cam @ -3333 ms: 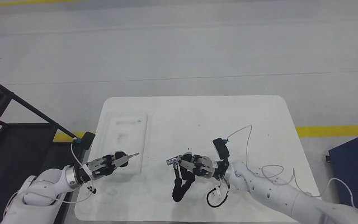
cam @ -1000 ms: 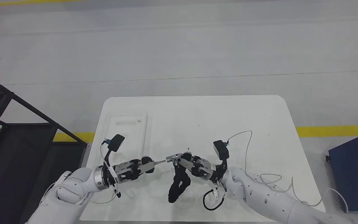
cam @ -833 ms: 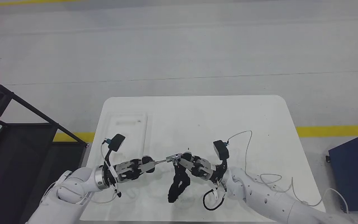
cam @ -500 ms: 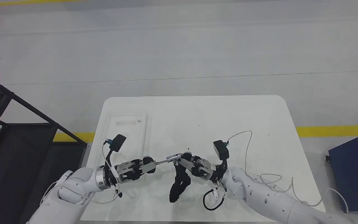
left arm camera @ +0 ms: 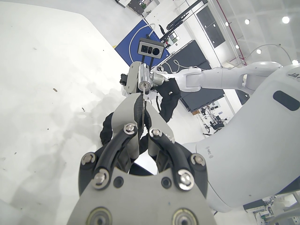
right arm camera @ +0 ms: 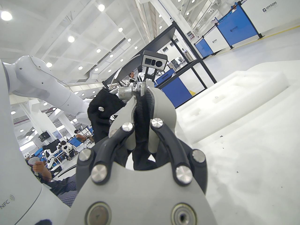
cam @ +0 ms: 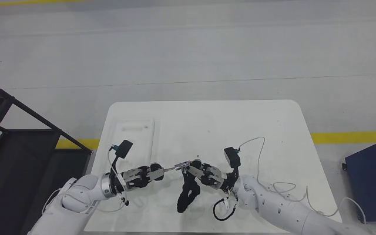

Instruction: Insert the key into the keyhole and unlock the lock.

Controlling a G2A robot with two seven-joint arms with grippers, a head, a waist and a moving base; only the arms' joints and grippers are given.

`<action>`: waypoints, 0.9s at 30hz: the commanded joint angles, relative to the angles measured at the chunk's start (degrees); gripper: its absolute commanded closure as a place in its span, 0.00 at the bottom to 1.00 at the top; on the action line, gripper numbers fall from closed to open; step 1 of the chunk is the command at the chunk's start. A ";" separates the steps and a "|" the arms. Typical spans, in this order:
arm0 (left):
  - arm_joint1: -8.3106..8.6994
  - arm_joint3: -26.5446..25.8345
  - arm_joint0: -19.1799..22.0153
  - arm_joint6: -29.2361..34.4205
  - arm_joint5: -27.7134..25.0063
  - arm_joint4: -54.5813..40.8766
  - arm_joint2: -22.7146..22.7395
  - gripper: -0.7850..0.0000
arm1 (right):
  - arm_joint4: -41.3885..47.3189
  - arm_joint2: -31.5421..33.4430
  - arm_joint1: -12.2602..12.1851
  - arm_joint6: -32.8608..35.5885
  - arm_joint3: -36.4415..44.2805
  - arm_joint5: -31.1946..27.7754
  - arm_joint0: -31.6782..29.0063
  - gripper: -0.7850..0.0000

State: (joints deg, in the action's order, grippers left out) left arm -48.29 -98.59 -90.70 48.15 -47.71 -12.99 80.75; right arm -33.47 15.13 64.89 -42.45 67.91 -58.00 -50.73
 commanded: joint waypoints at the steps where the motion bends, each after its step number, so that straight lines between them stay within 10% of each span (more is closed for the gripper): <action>1: -0.02 -0.01 0.14 -0.22 0.07 0.38 -0.09 1.00 | 0.00 0.00 0.00 0.00 0.00 0.00 0.00 1.00; 27: -0.40 -3.92 -0.01 -3.45 2.37 7.19 -1.86 1.00 | 0.00 0.00 0.00 0.00 0.00 0.00 0.00 1.00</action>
State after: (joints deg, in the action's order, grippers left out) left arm -48.68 -102.30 -90.55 45.21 -45.33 -6.62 78.74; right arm -33.47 15.13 64.89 -42.45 67.91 -58.00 -50.73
